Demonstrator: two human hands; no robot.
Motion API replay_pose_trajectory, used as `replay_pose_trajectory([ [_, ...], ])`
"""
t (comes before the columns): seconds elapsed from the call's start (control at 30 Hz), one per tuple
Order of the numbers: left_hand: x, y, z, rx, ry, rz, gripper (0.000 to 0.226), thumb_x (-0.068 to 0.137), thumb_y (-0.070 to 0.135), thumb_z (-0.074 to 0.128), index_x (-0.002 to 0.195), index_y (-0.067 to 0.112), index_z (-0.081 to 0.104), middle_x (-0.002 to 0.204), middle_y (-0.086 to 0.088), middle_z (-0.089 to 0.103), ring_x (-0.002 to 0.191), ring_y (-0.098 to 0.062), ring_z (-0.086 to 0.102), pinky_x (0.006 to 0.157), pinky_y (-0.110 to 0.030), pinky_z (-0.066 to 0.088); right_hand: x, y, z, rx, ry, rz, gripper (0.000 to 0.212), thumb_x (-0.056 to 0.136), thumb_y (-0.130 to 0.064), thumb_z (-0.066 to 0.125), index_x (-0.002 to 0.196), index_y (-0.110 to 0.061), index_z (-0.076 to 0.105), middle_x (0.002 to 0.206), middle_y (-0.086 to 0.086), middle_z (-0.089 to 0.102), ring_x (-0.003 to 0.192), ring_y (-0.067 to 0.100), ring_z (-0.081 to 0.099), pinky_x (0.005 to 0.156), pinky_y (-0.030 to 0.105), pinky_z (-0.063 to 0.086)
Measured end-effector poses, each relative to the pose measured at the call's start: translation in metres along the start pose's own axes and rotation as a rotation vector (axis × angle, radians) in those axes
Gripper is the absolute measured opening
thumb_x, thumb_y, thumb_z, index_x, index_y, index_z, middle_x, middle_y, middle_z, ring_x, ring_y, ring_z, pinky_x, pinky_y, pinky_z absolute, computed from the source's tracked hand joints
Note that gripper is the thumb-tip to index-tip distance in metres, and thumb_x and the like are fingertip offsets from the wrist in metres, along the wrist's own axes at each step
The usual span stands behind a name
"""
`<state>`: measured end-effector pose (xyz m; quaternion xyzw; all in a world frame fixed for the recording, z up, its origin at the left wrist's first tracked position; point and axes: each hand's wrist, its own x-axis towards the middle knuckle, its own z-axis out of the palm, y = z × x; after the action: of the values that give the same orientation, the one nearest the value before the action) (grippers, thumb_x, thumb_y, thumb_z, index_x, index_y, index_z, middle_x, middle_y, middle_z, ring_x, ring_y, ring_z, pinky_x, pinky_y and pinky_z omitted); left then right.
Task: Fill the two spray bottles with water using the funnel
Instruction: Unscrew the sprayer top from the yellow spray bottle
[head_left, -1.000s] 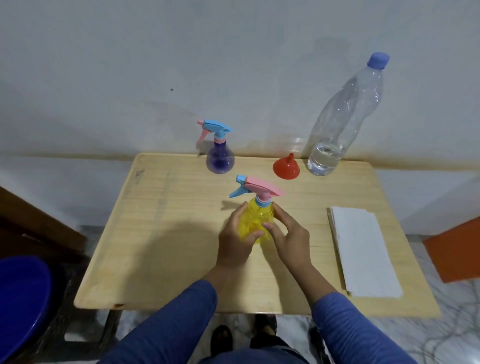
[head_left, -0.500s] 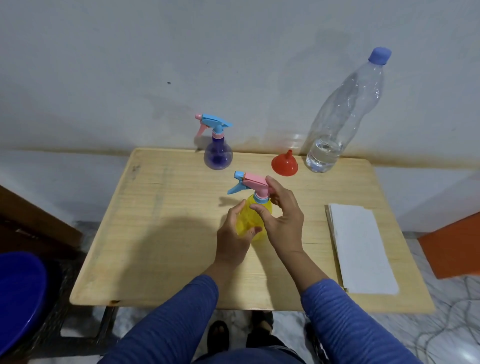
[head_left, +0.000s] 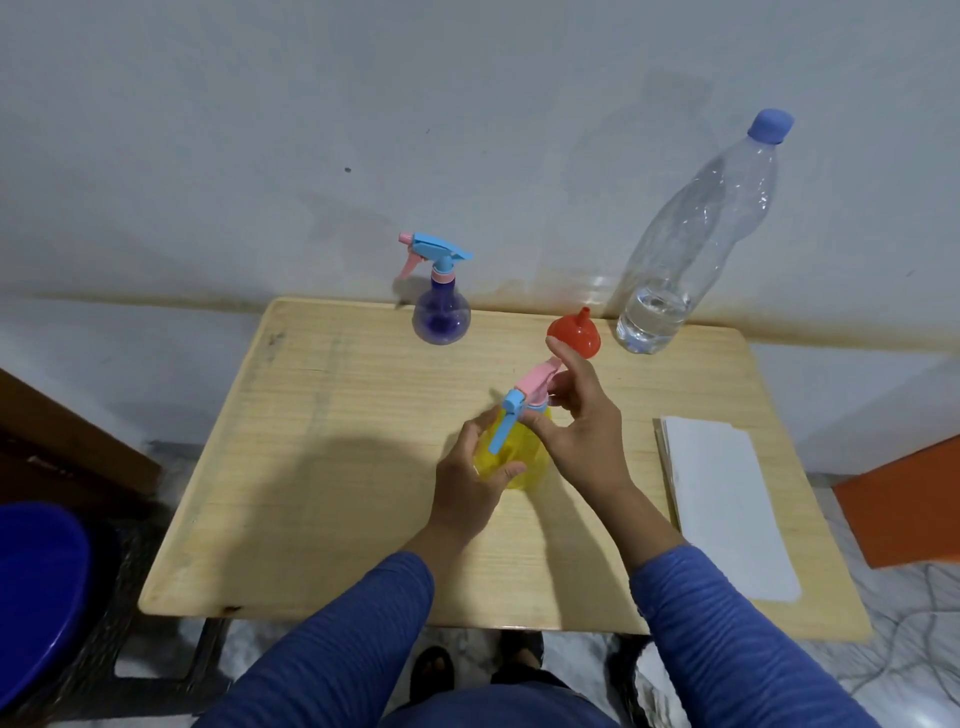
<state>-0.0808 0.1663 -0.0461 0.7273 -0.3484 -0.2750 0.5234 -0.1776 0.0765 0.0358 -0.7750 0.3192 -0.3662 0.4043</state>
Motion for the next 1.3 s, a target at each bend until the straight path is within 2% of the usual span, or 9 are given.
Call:
replay_pose_trajectory([
  [0.13,0.002,-0.003,-0.001,-0.026,-0.031,0.008,0.065,0.067,0.027,0.074,0.124,0.041,0.046,0.117,0.016,0.057,0.107,-0.001,0.051,0.089,-0.02,0.043,-0.005,0.002,-0.01,0.087,-0.15,0.036,0.082,0.079,-0.002,0.07,0.144,-0.032,0.03,0.119,-0.027,0.057,0.111,0.005,0.059,0.092,0.024,0.052],
  [0.27,0.006,-0.004,-0.005,-0.035,-0.069,0.024,0.065,0.064,0.029,0.074,0.123,0.041,0.047,0.119,0.02,0.055,0.112,0.0,0.05,0.093,-0.018,0.041,0.006,0.001,-0.016,0.051,-0.188,-0.012,0.084,0.076,0.0,0.073,0.139,-0.04,0.034,0.111,0.001,0.063,0.104,0.014,0.061,0.093,0.027,0.052],
  [0.4,0.008,-0.003,-0.011,-0.044,-0.121,0.038,0.064,0.06,0.044,0.075,0.114,0.056,0.043,0.115,0.027,0.055,0.107,0.018,0.048,0.088,-0.007,0.039,0.013,-0.002,-0.031,0.073,-0.347,-0.018,0.076,0.083,0.008,0.061,0.141,-0.03,0.031,0.113,-0.008,0.064,0.106,0.0,0.062,0.091,0.014,0.047],
  [0.57,0.008,-0.003,-0.011,-0.044,-0.123,0.052,0.061,0.06,0.05,0.072,0.111,0.064,0.042,0.116,0.025,0.056,0.111,0.011,0.049,0.089,-0.013,0.042,0.022,-0.002,-0.034,0.041,-0.396,-0.043,0.078,0.08,0.006,0.067,0.141,-0.032,0.035,0.105,-0.001,0.066,0.1,0.011,0.065,0.094,0.029,0.052],
  [0.7,0.009,-0.005,-0.012,-0.051,-0.129,0.059,0.06,0.061,0.056,0.072,0.112,0.063,0.041,0.12,0.024,0.056,0.115,0.007,0.05,0.094,-0.018,0.042,0.024,-0.001,-0.044,0.031,-0.524,0.014,0.086,0.082,0.008,0.063,0.145,-0.036,0.024,0.123,-0.005,0.061,0.111,0.004,0.06,0.1,0.025,0.046],
  [0.77,0.009,-0.006,-0.011,-0.037,-0.129,0.068,0.06,0.061,0.057,0.071,0.113,0.061,0.041,0.12,0.021,0.057,0.114,0.004,0.051,0.092,-0.016,0.042,0.024,-0.002,-0.043,0.005,-0.528,-0.004,0.09,0.077,0.003,0.071,0.143,-0.039,0.025,0.117,-0.008,0.06,0.111,0.01,0.059,0.104,0.031,0.045],
  [0.93,0.01,-0.008,-0.011,-0.032,-0.131,0.075,0.064,0.057,0.069,0.07,0.114,0.064,0.04,0.119,0.026,0.055,0.112,0.011,0.049,0.094,-0.017,0.042,0.029,0.002,-0.047,0.021,-0.517,0.022,0.078,0.086,0.006,0.058,0.146,-0.031,0.024,0.122,-0.001,0.062,0.119,0.007,0.056,0.107,0.031,0.042],
  [1.1,0.009,-0.006,-0.01,-0.03,-0.122,0.078,0.064,0.056,0.075,0.066,0.113,0.065,0.04,0.117,0.029,0.054,0.108,0.016,0.048,0.092,-0.014,0.041,0.028,0.0,-0.044,0.046,-0.526,0.034,0.081,0.082,0.004,0.065,0.142,-0.036,0.029,0.131,0.0,0.056,0.119,0.008,0.056,0.108,0.038,0.042],
  [1.3,0.008,-0.006,-0.009,-0.042,-0.117,0.085,0.063,0.056,0.076,0.065,0.113,0.065,0.04,0.118,0.024,0.056,0.113,0.004,0.052,0.093,-0.018,0.044,0.03,0.004,-0.044,0.036,-0.603,0.06,0.083,0.084,0.008,0.059,0.144,-0.037,0.024,0.129,-0.004,0.057,0.121,0.005,0.053,0.099,0.021,0.045],
])
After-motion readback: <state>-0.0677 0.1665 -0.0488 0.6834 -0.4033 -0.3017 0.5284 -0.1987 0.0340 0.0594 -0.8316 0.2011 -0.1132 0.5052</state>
